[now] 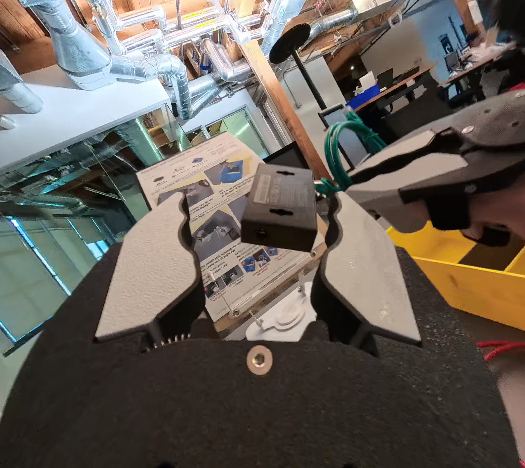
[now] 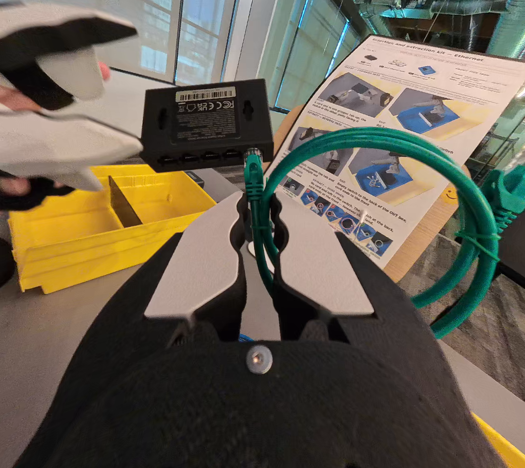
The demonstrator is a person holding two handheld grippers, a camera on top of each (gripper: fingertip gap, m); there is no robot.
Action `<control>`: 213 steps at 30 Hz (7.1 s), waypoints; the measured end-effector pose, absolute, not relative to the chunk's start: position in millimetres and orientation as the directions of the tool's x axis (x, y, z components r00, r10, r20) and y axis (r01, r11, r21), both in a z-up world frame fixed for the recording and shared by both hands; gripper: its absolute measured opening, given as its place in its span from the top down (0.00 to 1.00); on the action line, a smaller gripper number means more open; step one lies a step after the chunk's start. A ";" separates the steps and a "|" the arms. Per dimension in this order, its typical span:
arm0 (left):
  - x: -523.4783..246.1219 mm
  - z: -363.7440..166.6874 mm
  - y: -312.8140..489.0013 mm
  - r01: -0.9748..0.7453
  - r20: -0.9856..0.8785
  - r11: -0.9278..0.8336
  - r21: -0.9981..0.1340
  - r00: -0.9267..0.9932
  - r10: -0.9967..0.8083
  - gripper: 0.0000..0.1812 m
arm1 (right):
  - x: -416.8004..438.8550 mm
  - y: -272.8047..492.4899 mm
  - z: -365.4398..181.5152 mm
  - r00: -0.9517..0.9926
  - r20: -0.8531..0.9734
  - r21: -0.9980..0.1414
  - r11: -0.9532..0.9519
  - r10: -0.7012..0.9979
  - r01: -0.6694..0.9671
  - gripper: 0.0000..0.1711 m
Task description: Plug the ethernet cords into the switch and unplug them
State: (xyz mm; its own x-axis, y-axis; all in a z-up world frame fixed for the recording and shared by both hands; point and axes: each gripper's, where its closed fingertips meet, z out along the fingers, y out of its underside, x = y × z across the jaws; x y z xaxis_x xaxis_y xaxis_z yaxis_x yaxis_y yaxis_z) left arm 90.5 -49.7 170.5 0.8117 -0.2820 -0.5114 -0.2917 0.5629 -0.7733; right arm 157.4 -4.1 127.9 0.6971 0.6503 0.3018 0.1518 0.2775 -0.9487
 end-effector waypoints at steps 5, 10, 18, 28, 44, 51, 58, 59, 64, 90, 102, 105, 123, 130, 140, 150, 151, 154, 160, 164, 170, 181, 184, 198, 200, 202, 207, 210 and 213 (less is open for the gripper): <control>100.1 150.0 -31.0 -0.323 -0.536 0.540 -0.777 0.789 -0.299 0.50 | 154.6 -11.8 133.8 0.702 0.309 -0.941 0.311 0.642 0.130 0.91; 105.0 148.0 -34.9 -0.301 -0.554 0.575 -0.761 0.763 -0.334 0.55 | 150.2 -18.4 136.1 0.690 0.329 -0.934 0.330 0.645 0.137 0.91; 98.1 152.0 -38.1 -0.334 -0.583 0.587 -0.738 0.754 -0.303 0.60 | 141.9 -21.4 130.1 0.656 0.358 -0.928 0.331 0.664 0.171 0.91; 92.8 133.9 -19.0 -0.374 -0.554 0.458 -0.806 0.750 -0.361 0.60 | 141.5 -13.6 122.1 0.655 0.309 -0.947 0.284 0.690 0.148 0.91; 87.5 137.0 -15.2 -0.396 -0.554 0.462 -0.794 0.784 -0.280 0.60 | 136.5 -6.9 111.0 0.572 0.109 -0.992 0.128 0.813 0.006 0.91; 91.0 138.4 -19.5 -0.376 -0.562 0.498 -0.782 0.770 -0.301 0.61 | 134.7 -8.4 109.4 0.561 0.115 -0.992 0.118 0.820 0.031 0.91; 89.5 139.3 -20.5 -0.401 -0.588 0.511 -0.760 0.759 -0.279 0.63 | 133.5 -9.0 106.7 0.549 0.103 -0.995 0.088 0.830 0.054 0.91; 88.8 138.9 -20.0 -0.399 -0.585 0.506 -0.764 0.760 -0.283 0.63 | 133.3 -8.9 105.9 0.543 0.096 -0.995 0.080 0.834 0.053 0.91; 86.3 137.4 -17.7 -0.375 -0.545 0.463 -0.803 0.777 -0.316 0.63 | 130.1 -7.7 103.9 0.531 0.068 -0.998 0.065 0.845 0.024 0.90; 92.0 88.7 12.1 -0.257 -0.283 0.126 -0.958 0.787 -0.548 0.63 | 136.9 12.6 72.2 0.585 -0.030 -0.983 -0.130 0.811 0.130 0.89; 98.0 101.8 5.6 -0.141 -0.252 0.227 -0.964 0.765 -0.592 0.64 | 139.0 14.3 71.3 0.558 -0.018 -0.982 -0.119 0.829 0.145 0.89; 96.7 108.0 4.8 -0.140 -0.287 0.290 -0.947 0.779 -0.558 0.58 | 134.9 7.2 77.3 0.540 0.003 -0.987 -0.085 0.842 0.139 0.89; 93.7 103.1 11.4 -0.053 -0.161 0.190 -0.980 0.774 -0.613 0.54 | 134.5 0.7 90.5 0.564 0.141 -0.985 0.056 0.814 0.165 0.89; 103.1 98.0 4.2 -0.006 -0.108 0.142 -0.990 0.676 -0.729 0.59 | 132.3 -1.6 90.0 0.546 0.145 -0.984 0.061 0.825 0.170 0.89; 104.1 94.0 1.0 -0.080 -0.181 0.171 -0.982 0.659 -0.730 0.59 | 131.3 -4.7 91.1 0.547 0.151 -0.983 0.064 0.823 0.174 0.89; 102.8 85.5 0.0 -0.237 -0.298 0.185 -0.954 0.661 -0.689 0.59 | 131.7 -3.0 88.3 0.568 0.222 -0.968 0.111 0.793 0.224 0.90; 102.5 85.4 -0.2 -0.252 -0.317 0.196 -0.947 0.663 -0.678 0.59 | 131.5 -2.8 87.9 0.570 0.224 -0.968 0.112 0.791 0.225 0.90; 101.9 82.6 1.1 -0.313 -0.369 0.205 -0.927 0.671 -0.643 0.59 | 131.6 -0.7 84.6 0.573 0.213 -0.969 0.096 0.792 0.228 0.90; 102.1 75.9 1.3 -0.289 -0.301 0.137 -0.947 0.658 -0.690 0.58 | 130.9 -4.4 89.9 0.570 0.215 -0.973 0.123 0.793 0.197 0.91; 104.6 76.2 -0.6 -0.264 -0.276 0.130 -0.956 0.652 -0.706 0.58 | 131.9 -7.4 92.8 0.562 0.255 -0.963 0.154 0.787 0.222 0.90; 105.4 75.3 -0.5 -0.270 -0.278 0.126 -0.955 0.658 -0.699 0.58 | 132.8 -7.1 92.9 0.568 0.295 -0.951 0.178 0.768 0.253 0.90; 103.8 69.5 0.5 -0.322 -0.308 0.110 -0.940 0.670 -0.675 0.58 | 131.8 -3.1 85.3 0.566 0.275 -0.953 0.142 0.778 0.268 0.91; 104.1 80.7 -0.8 -0.313 -0.361 0.196 -0.929 0.655 -0.663 0.58 | 132.0 -4.1 88.1 0.541 0.268 -0.957 0.154 0.797 0.247 0.90; 110.3 126.8 -23.9 -0.041 -0.345 0.436 -0.899 0.682 -0.645 0.45 | 127.1 -19.2 108.8 0.529 0.267 -0.963 0.240 0.805 0.121 0.89; 109.0 128.9 -22.8 -0.018 -0.325 0.436 -0.900 0.695 -0.642 0.44 | 125.8 -19.6 108.1 0.530 0.272 -0.962 0.244 0.803 0.124 0.90; 110.3 130.0 -25.9 -0.002 -0.328 0.446 -0.895 0.680 -0.656 0.42 | 125.5 -20.2 108.6 0.529 0.276 -0.961 0.249 0.802 0.125 0.89; 117.1 125.5 -35.2 0.010 -0.322 0.411 -0.912 0.603 -0.730 0.38 | 129.3 -21.5 112.5 0.524 0.286 -0.957 0.263 0.803 0.120 0.89; 118.8 119.0 -36.3 -0.034 -0.348 0.403 -0.914 0.574 -0.741 0.38 | 130.8 -20.4 111.8 0.526 0.309 -0.951 0.276 0.793 0.143 0.90; 117.9 110.8 -39.4 -0.067 -0.353 0.375 -0.925 0.520 -0.778 0.41 | 131.3 -23.2 111.8 0.497 0.315 -0.949 0.276 0.809 0.153 0.89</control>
State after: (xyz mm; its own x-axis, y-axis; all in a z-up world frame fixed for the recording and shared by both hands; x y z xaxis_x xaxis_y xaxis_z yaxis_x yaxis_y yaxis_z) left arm 117.9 -39.4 110.8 0.5197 -0.7780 -0.3530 -0.0675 0.3745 -0.9248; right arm 131.3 -23.2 111.8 0.4967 0.8089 0.3147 0.1527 0.2755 -0.9491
